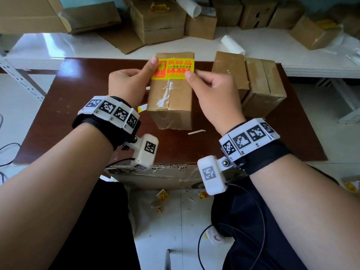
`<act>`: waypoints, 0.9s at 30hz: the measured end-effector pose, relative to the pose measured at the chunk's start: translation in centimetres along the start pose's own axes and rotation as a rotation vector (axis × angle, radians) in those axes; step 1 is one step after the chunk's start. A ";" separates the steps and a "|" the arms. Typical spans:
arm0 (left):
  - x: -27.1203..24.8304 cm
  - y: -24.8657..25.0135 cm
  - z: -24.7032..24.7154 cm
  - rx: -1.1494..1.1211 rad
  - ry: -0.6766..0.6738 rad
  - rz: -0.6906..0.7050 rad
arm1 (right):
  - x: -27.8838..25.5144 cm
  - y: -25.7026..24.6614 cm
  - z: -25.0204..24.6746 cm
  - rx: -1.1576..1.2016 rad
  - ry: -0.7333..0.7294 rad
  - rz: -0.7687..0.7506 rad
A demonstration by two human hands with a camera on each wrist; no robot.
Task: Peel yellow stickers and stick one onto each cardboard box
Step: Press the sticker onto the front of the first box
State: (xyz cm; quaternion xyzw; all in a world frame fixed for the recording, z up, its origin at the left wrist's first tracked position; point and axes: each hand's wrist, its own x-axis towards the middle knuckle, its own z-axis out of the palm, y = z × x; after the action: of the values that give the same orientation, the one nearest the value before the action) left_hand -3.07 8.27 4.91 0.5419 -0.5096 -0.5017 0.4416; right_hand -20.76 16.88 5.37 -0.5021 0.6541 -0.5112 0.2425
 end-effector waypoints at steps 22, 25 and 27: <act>1.3 0.4 -2.8 0.019 -0.008 -0.234 | 0.1 2.4 -1.2 0.064 -0.155 0.248; 1.2 0.2 -3.3 -0.008 -0.005 -0.247 | 0.0 2.7 -1.7 0.101 -0.109 0.324; 1.2 -0.2 -3.1 -0.009 -0.028 -0.266 | 0.1 3.0 -2.0 0.119 -0.126 0.362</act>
State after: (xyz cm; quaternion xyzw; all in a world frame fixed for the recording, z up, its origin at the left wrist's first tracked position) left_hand 0.02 7.01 4.91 0.5959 -0.4370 -0.5654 0.3664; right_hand -23.64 17.57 3.35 -0.3920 0.6857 -0.4646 0.4004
